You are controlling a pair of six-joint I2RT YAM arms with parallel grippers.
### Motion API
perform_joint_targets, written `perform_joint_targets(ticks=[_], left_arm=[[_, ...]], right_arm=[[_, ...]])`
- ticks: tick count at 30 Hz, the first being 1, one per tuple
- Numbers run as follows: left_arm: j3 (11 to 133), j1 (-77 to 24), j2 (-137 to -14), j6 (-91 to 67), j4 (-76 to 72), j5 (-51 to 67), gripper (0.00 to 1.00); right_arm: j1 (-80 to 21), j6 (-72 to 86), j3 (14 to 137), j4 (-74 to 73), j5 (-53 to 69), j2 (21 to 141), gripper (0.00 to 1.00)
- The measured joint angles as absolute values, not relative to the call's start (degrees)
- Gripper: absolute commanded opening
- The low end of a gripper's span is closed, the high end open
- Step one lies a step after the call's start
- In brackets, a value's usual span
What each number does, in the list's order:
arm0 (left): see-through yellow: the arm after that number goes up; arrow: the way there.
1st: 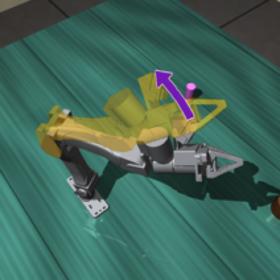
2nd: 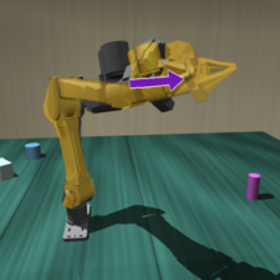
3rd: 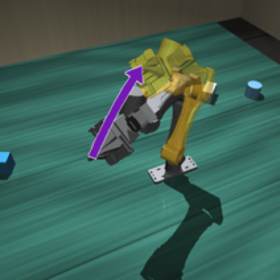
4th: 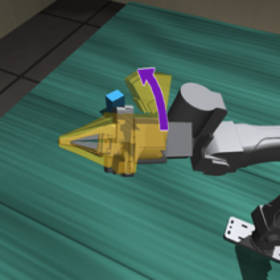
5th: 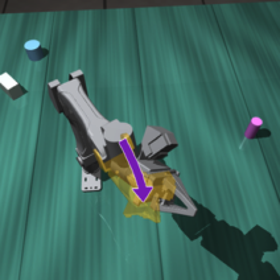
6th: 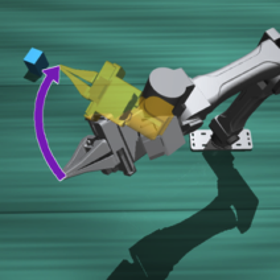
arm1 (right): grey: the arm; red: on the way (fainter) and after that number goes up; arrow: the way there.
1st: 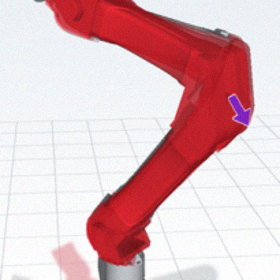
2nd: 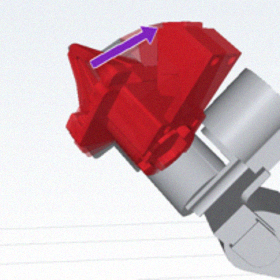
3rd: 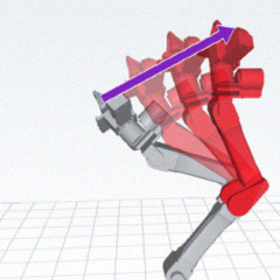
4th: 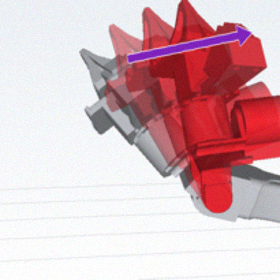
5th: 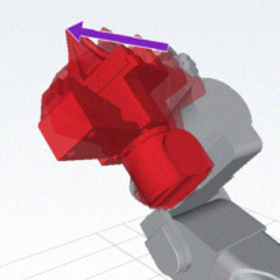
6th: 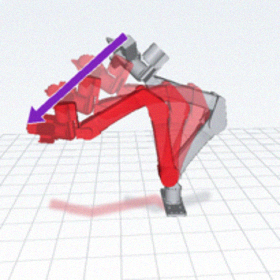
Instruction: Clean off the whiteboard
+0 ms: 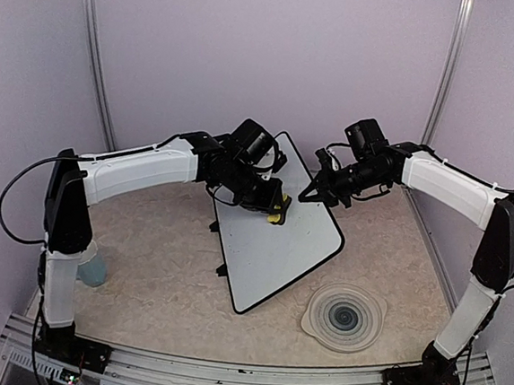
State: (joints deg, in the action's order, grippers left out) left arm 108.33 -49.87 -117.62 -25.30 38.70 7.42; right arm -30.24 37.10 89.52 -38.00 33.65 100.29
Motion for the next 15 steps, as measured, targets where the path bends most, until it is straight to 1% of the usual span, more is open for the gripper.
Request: perform_joint_targets(ticks=[3, 8, 15], left_arm=[[111.9, -47.75, -119.79, -27.35, 38.59, 8.99, 0.0], [112.14, -42.81, -121.78, -30.61, 36.67, 10.17, 0.0], [101.84, -33.36, -122.45, -33.26, 30.94, 10.22, 0.0]], right_arm=[[-30.24, 37.04, 89.49, -38.0, 33.63, 100.29, 0.0], [-30.24, 37.06, 89.49, -38.09, 33.58, 100.29, 0.0], [-30.2, 37.19, 89.34, -37.95, 33.74, 100.27, 0.0]])
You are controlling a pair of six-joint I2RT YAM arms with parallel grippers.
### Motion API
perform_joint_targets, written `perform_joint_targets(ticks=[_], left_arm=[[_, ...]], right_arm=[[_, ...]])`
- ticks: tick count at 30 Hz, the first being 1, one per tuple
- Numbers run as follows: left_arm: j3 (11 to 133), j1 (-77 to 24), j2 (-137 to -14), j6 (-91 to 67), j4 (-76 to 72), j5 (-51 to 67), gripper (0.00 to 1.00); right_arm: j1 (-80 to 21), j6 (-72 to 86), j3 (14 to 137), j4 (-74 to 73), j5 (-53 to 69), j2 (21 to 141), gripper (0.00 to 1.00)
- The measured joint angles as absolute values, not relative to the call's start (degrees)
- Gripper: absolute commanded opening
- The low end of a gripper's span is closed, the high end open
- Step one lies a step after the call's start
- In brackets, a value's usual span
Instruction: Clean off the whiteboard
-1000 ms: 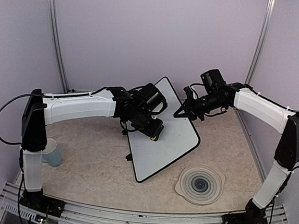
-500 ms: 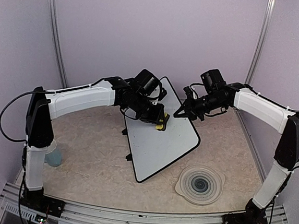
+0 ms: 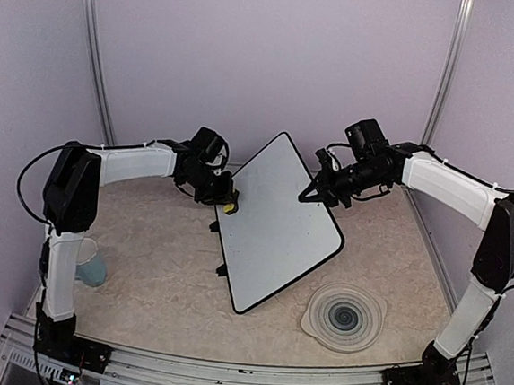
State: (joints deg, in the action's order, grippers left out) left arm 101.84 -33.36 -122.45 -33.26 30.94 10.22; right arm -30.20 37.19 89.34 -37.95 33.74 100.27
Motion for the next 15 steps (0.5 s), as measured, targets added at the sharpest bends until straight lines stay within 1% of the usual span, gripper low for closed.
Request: perform_joint_targets(ticks=[4, 7, 12, 15], left_arm=[[95.18, -28.99, -123.09, -33.89, 28.56, 10.57, 0.0], [93.69, -27.73, -123.76, -34.06, 28.03, 11.25, 0.0], [97.3, -28.49, -124.55, -33.5, 30.41, 10.94, 0.0], [103.59, -29.71, -126.13, -33.39, 32.93, 11.88, 0.0]], right_arm=[[-30.0, 37.34, 88.92, -37.69, 34.0, 100.12, 0.0], [-29.67, 37.34, 88.58, -37.39, 34.46, 100.07, 0.0], [-29.5, 37.08, 88.49, -37.39, 34.83, 100.07, 0.0], [-29.43, 37.1, 88.44, -37.39, 34.89, 100.07, 0.0]])
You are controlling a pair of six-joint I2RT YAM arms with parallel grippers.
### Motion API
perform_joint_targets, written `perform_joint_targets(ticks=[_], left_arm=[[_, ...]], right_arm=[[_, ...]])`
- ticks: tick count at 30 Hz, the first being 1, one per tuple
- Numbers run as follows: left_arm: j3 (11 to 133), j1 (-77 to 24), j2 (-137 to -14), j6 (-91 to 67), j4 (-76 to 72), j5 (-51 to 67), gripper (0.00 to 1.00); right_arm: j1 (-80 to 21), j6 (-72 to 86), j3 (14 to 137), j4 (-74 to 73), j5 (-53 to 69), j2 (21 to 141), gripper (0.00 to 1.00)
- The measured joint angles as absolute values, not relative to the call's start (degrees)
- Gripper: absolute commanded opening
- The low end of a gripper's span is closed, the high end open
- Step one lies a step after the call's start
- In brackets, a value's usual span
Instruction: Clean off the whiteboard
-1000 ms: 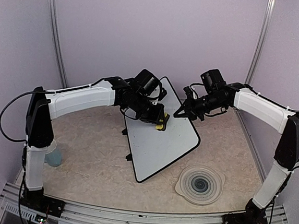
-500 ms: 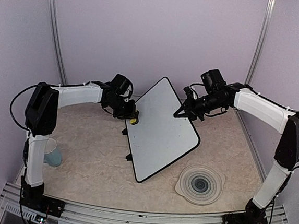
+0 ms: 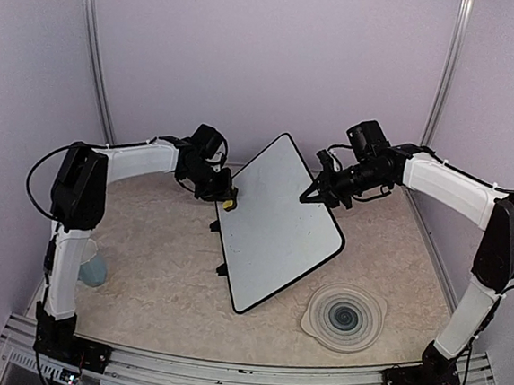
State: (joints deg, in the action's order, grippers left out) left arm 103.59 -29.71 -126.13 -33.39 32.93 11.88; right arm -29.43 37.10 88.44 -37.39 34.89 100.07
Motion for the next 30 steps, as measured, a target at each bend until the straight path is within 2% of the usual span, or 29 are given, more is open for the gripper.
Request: perform_joint_targets(ticks=[6, 10, 12, 16, 25, 30], left_arm=[[118.39, -31.86, -130.43, -33.21, 32.69, 16.47, 0.0], [133.01, -33.08, -136.75, -33.06, 32.53, 20.34, 0.0], [134.85, -33.21, -137.84, -33.34, 31.97, 21.39, 0.0], [131.11, -32.32, -137.16, -34.41, 28.86, 22.7, 0.0], [104.92, -28.58, -126.26, -34.85, 24.53, 18.83, 0.0], [97.82, -27.97, -122.54, -34.02, 25.06, 17.34, 0.0]], right_arm=[[-29.06, 36.99, 88.42, -37.34, 35.86, 100.42, 0.0], [-28.75, 36.8, 88.42, -37.34, 36.42, 100.68, 0.0], [-28.67, 36.77, 88.42, -37.36, 36.49, 100.73, 0.0], [-28.29, 36.82, 88.44, -37.3, 37.12, 101.14, 0.0], [-27.92, 35.81, 88.44, -37.3, 37.91, 101.25, 0.01], [-27.57, 34.09, 88.44, -37.36, 39.09, 101.27, 0.18]])
